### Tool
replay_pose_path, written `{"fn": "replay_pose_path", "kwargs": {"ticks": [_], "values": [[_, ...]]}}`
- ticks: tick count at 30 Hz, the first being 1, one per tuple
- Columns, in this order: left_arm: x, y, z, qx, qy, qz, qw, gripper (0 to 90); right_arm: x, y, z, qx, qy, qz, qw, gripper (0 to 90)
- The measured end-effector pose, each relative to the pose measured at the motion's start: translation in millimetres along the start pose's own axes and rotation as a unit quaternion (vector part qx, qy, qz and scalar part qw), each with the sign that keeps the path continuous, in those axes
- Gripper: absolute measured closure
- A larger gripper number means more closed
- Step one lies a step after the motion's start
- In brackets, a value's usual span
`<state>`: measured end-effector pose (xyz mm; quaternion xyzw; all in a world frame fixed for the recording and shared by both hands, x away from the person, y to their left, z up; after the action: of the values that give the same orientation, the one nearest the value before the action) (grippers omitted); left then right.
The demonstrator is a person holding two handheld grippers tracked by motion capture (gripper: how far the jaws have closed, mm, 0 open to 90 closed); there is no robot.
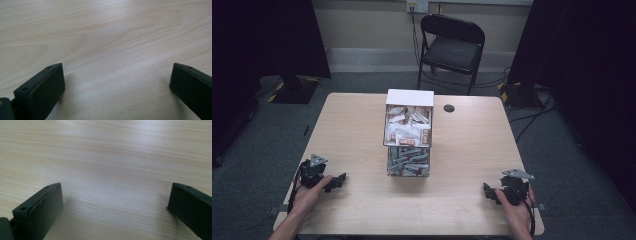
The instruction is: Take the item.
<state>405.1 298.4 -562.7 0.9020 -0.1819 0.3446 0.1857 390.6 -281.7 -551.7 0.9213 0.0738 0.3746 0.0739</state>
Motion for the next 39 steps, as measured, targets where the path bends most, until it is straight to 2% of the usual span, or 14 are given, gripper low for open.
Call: {"fn": "replay_pose_path", "kwargs": {"ticks": [7, 9, 10, 11, 12, 15, 16, 19, 26, 33, 39], "values": [[0.0, 0.0, 0.0, 0.000, 0.000, 0.000, 1.0000, 0.0, 0.0, -0.5, -0.5, 0.000, 0.000, 0.001, 1.0000, 0.0], [0.0, 0.0, 0.0, 0.000, 0.000, 0.000, 1.0000, 0.0, 1.0, -2.1, -2.8, 0.006, 0.001, -0.001, 1.0000, 6.0], [0.0, 0.0, 0.0, 0.000, 0.000, 0.000, 1.0000, 0.0, 1.0, -2.1, -2.8, 0.006, 0.001, -0.001, 1.0000, 6.0], [0.0, 0.0, 0.0, 0.000, 0.000, 0.000, 1.0000, 0.0, 1.7, -3.7, -4.8, 0.008, 0.004, -0.002, 1.0000, 12.4], [0.0, 0.0, 0.0, 0.000, 0.000, 0.000, 1.0000, 0.0, 2.4, -4.7, -5.7, 0.012, 0.008, -0.004, 0.9999, 14.7], [0.0, 0.1, 0.1, 0.000, 0.000, -0.001, 1.0000, 0.0, 2.8, -5.1, -6.0, 0.016, 0.005, -0.007, 0.9998, 14.4], [0.0, 0.0, 0.0, 0.000, 0.000, -0.001, 1.0000, 0.0, 3.7, -4.2, -6.7, 0.027, 0.002, 0.005, 0.9996, 14.5], [0.0, 0.0, 0.0, 0.000, 0.000, -0.001, 1.0000, 0.0, 3.9, -3.7, -7.6, 0.028, 0.001, 0.007, 0.9996, 15.4], [0.0, 0.0, 0.0, 0.000, 0.000, 0.000, 1.0000, 0.0, 10.1, -9.6, -15.9, 0.042, 0.015, 0.003, 0.9990, 20.4], [0.1, 0.2, 0.2, 0.000, 0.000, -0.001, 1.0000, 0.0, 19.6, -19.9, -27.7, 0.068, 0.046, -0.004, 0.9966, 25.7], [1.7, 3.4, 2.5, -0.001, 0.002, 0.001, 1.0000, 0.1, 23.0, -25.2, -32.3, 0.084, 0.052, -0.007, 0.9951, 28.4]]}}
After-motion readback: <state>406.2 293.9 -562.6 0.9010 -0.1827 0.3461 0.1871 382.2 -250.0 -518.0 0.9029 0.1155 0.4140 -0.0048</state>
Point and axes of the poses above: each handheld gripper's, and its own axes: z roughly forward along the jaws, x roughly out of its top, y roughly to its right, the point moved 7 cm from there along z, roughly forward along the jaws, and after that the axes turned 14 degrees about -x, right-handed, at the moved point
